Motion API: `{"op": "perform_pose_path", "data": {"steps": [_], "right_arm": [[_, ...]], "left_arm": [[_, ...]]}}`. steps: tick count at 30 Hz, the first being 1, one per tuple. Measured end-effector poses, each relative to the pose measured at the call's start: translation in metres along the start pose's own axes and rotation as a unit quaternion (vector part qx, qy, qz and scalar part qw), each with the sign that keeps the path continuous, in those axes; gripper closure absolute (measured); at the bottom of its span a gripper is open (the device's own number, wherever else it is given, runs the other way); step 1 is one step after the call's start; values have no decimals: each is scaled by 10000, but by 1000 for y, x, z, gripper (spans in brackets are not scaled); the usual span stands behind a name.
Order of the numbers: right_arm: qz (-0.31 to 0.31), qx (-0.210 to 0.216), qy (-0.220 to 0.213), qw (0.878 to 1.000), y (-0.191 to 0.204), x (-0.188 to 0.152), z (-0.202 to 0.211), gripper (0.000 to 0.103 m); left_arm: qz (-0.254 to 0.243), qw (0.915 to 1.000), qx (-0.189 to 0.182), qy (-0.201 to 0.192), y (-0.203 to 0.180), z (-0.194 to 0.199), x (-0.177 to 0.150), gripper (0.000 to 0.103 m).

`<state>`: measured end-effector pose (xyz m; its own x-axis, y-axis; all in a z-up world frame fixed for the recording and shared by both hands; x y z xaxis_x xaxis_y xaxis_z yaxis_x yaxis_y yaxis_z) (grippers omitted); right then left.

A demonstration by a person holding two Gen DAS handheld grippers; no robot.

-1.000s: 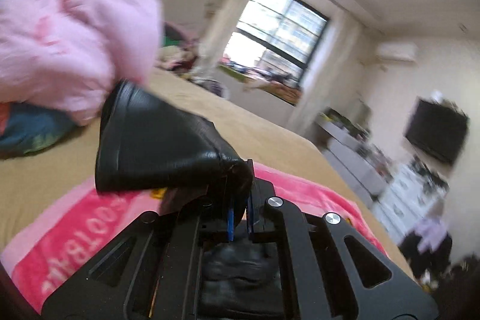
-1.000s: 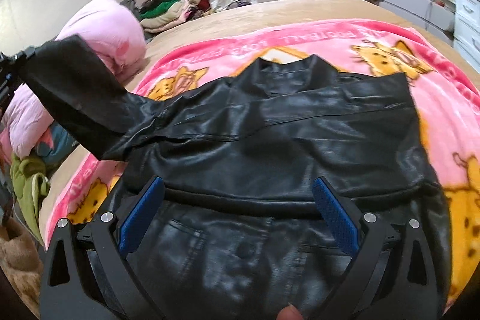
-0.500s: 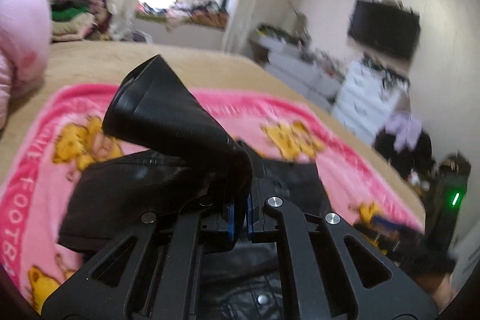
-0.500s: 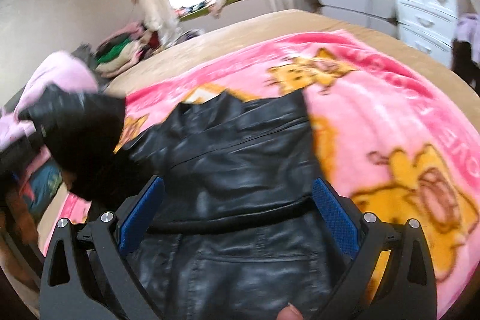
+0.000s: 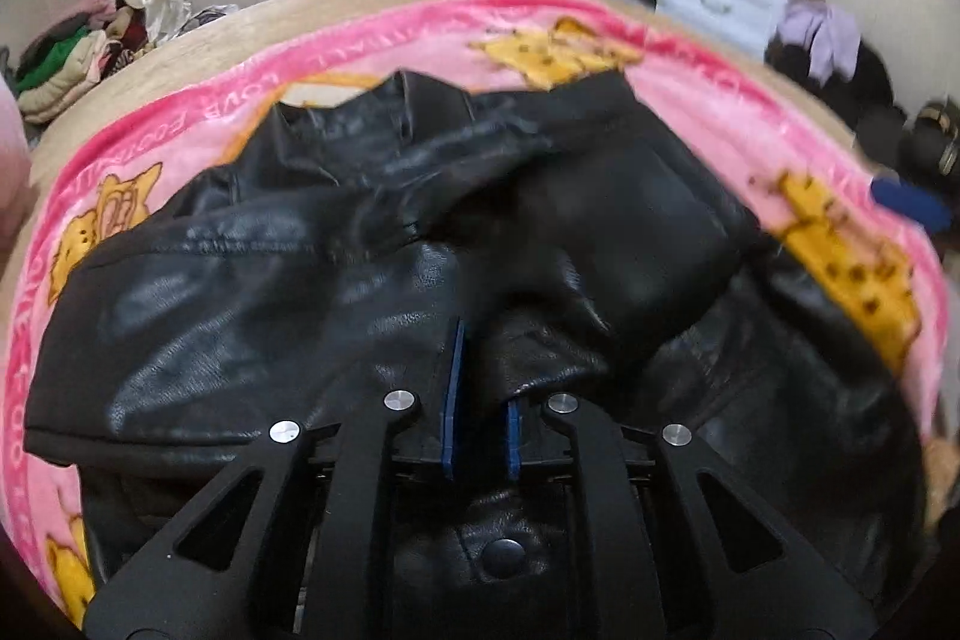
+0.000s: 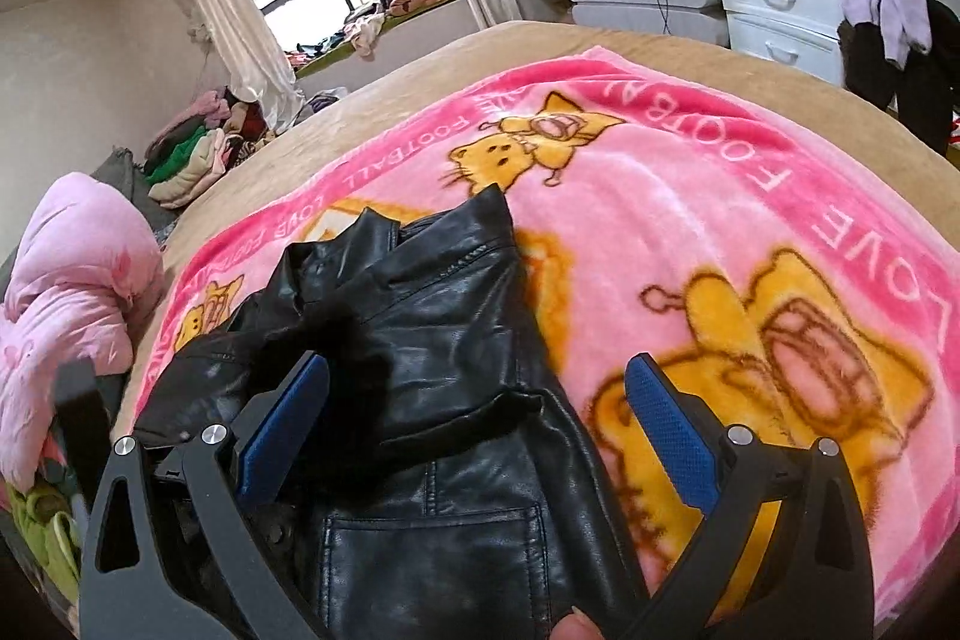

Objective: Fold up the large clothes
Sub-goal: 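Open the left tool to release the folded sleeve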

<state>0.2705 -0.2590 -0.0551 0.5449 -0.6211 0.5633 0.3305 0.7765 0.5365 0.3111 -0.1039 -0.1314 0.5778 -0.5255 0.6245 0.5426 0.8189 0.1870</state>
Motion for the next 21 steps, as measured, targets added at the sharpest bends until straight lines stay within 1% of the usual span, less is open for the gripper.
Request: {"op": "perform_pose_path", "data": {"steps": [3, 4, 6, 7, 8, 9, 11, 14, 16, 17, 18, 19, 20, 21], "right_arm": [[-36, 105, 107, 9999, 3, -1, -3, 5], [-34, 228, 211, 9995, 9, -3, -6, 5], [-126, 491, 503, 9974, 16, -7, -14, 5], [-271, 702, 721, 9946, 24, -10, -22, 5], [-400, 880, 894, 9913, 29, -12, -27, 5], [-580, 1087, 1182, 9853, 36, -17, -37, 5], [-740, 1183, 1409, 9802, 45, -22, -47, 5], [-722, 1371, 1667, 9738, 61, -28, -63, 8], [-904, 1513, 1928, 9653, 68, -34, -78, 20], [-1002, 1509, 2058, 9617, 69, -38, -87, 22], [-1070, 1440, 2137, 9603, 67, -41, -93, 26], [-1138, 1298, 2184, 9605, 64, -45, -101, 31], [-1158, 1246, 2180, 9610, 63, -46, -105, 34], [-1156, 1250, 2150, 9617, 63, -47, -107, 41]], "left_arm": [[-145, 9997, 12, 172, -3, -3, -6, 95], [-202, 9996, -17, 181, -5, -2, -5, 90], [-242, 9995, -54, 174, -5, 4, -4, 54], [-253, 9995, -52, 175, -5, 5, -4, 21], [-286, 9995, -23, 160, -5, 8, -4, 19], [-343, 9993, 20, 155, -6, 10, -4, 19], [-385, 9991, -22, 153, -10, 15, -3, 19], [-289, 9993, -213, -71, -9, 30, 1, 19], [-174, 9987, -337, -347, -2, 46, 7, 15], [-106, 9982, -387, -447, 3, 51, 9, 14], [23, 9975, -418, -576, 13, 57, 10, 13], [210, 9969, -353, -668, 28, 62, 10, 13], [317, 9967, -281, -696, 37, 64, 10, 13], [523, 9959, -120, -734, 57, 67, 7, 13]]}}
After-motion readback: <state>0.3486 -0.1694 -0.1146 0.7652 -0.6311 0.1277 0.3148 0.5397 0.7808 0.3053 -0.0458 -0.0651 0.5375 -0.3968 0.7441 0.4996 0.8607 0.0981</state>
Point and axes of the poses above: each gripper's, at about its wrist camera, not at the fingertips, and z roughly against the way its jaws point, y to its left, x to its top, the point moved 10 cm from there along -z, roughly the way its jaws point, and after that the axes turned 15 degrees about -z, right-handed, at the moved point
